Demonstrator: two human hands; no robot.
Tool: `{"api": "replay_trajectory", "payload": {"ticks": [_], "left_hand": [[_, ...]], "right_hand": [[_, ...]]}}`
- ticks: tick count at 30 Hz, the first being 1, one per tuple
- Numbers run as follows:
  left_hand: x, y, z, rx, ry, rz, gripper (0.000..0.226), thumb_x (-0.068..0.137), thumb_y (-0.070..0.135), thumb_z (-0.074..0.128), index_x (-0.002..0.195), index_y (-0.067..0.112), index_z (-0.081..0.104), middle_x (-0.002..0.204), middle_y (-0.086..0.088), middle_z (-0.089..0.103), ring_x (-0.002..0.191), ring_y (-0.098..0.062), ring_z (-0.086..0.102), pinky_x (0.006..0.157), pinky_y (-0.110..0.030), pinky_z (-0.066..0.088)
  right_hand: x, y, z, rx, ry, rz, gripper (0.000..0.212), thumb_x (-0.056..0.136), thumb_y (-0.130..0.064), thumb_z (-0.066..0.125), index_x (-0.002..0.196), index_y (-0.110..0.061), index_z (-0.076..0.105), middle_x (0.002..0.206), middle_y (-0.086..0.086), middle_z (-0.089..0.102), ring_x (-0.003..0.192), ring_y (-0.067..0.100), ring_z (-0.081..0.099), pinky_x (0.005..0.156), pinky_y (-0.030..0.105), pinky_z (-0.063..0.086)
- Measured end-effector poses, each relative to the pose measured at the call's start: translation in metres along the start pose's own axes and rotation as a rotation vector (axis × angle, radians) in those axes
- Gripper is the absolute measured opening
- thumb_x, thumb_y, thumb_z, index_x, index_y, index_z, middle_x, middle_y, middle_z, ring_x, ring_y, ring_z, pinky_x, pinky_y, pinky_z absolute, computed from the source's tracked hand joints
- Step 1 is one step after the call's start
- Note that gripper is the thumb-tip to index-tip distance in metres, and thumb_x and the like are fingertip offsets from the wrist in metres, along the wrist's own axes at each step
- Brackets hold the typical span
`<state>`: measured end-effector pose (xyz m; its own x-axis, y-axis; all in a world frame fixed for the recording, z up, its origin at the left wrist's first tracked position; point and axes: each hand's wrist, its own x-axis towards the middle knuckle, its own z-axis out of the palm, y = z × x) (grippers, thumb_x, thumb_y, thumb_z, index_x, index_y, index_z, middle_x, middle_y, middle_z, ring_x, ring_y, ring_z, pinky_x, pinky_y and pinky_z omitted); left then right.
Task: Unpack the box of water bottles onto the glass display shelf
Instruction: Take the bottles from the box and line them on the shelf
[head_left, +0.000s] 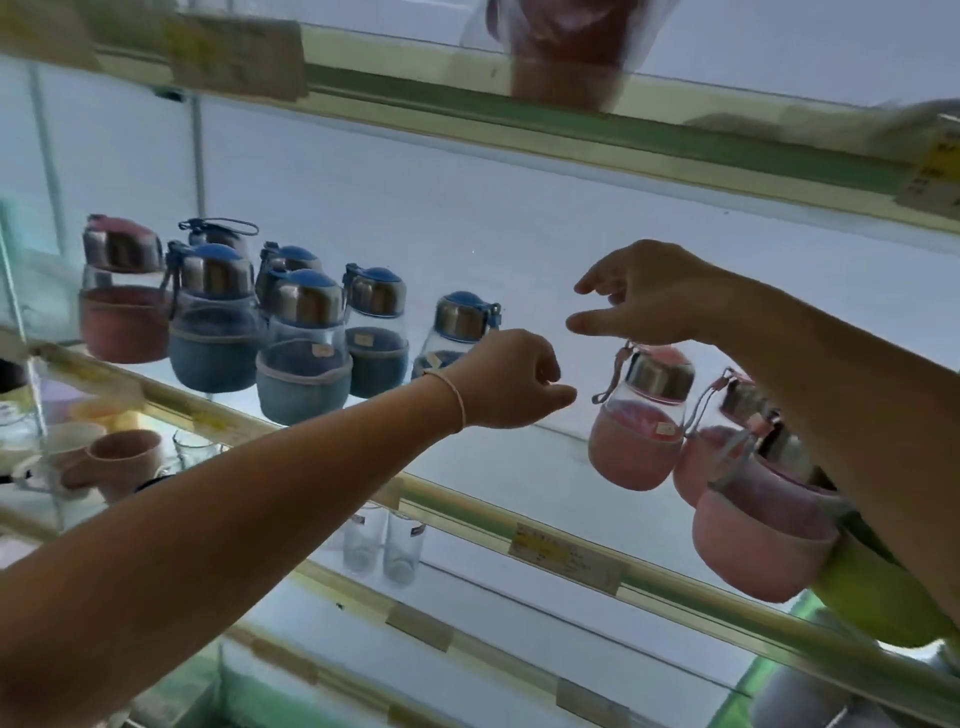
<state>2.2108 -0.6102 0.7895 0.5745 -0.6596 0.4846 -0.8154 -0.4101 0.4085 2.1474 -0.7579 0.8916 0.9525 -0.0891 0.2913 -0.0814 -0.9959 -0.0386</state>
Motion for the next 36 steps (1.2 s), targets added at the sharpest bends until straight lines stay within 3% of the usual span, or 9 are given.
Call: {"api": "replay_trajectory", "payload": {"ticks": [6, 13, 17, 23, 33, 36], "left_hand": [[-0.019, -0.028, -0.048, -0.024, 0.190, 0.022, 0.024, 0.091, 0.031, 0.063, 0.091, 0.010, 0.074, 0.084, -0.001, 0.072, 0.079, -0.014, 0.064, 0.083, -0.031, 0.052], [-0.047, -0.074, -0.103, -0.022, 0.309, -0.002, 0.024, 0.092, 0.031, 0.064, 0.090, 0.009, 0.074, 0.079, -0.001, 0.070, 0.070, -0.011, 0.062, 0.070, -0.024, 0.050], [-0.062, -0.099, -0.131, -0.072, 0.377, -0.061, 0.026, 0.089, 0.036, 0.069, 0.088, 0.010, 0.074, 0.071, 0.009, 0.065, 0.064, -0.003, 0.058, 0.062, -0.013, 0.044], [-0.086, -0.137, -0.169, -0.021, 0.464, -0.134, 0.019, 0.089, 0.027, 0.069, 0.094, 0.010, 0.074, 0.084, 0.000, 0.072, 0.076, -0.011, 0.065, 0.075, -0.025, 0.056], [-0.127, -0.221, -0.207, 0.149, 0.575, -0.396, 0.016, 0.087, 0.023, 0.063, 0.097, 0.011, 0.067, 0.084, 0.001, 0.063, 0.079, -0.016, 0.056, 0.070, -0.021, 0.038], [-0.138, -0.244, -0.213, 0.154, 0.565, -0.435, 0.006, 0.085, 0.019, 0.065, 0.088, 0.014, 0.063, 0.082, 0.000, 0.062, 0.076, -0.017, 0.055, 0.060, -0.013, 0.033]], "right_hand": [[0.024, -0.058, 0.009, 0.008, -0.002, -0.120, 0.052, 0.081, -0.059, 0.068, 0.123, -0.027, 0.066, 0.124, -0.002, 0.067, 0.104, 0.009, 0.059, 0.092, 0.028, 0.046], [0.050, -0.115, 0.014, 0.055, 0.012, -0.195, 0.048, 0.082, -0.053, 0.072, 0.123, -0.028, 0.066, 0.125, -0.002, 0.067, 0.108, 0.012, 0.062, 0.097, 0.035, 0.052], [0.064, -0.151, 0.019, 0.056, 0.008, -0.232, 0.059, 0.076, -0.063, 0.070, 0.125, -0.030, 0.065, 0.125, -0.003, 0.067, 0.107, 0.011, 0.063, 0.097, 0.033, 0.051], [0.088, -0.202, 0.029, 0.071, 0.020, -0.296, 0.052, 0.080, -0.059, 0.070, 0.125, -0.031, 0.064, 0.123, -0.005, 0.067, 0.105, 0.010, 0.063, 0.099, 0.035, 0.051], [0.128, -0.293, 0.050, 0.094, -0.006, -0.382, 0.050, 0.083, -0.051, 0.072, 0.126, -0.027, 0.065, 0.121, -0.002, 0.067, 0.109, 0.015, 0.063, 0.102, 0.041, 0.050], [0.142, -0.316, 0.058, 0.103, -0.006, -0.393, 0.049, 0.082, -0.050, 0.072, 0.124, -0.025, 0.066, 0.120, 0.000, 0.067, 0.107, 0.016, 0.063, 0.100, 0.039, 0.050]]}}
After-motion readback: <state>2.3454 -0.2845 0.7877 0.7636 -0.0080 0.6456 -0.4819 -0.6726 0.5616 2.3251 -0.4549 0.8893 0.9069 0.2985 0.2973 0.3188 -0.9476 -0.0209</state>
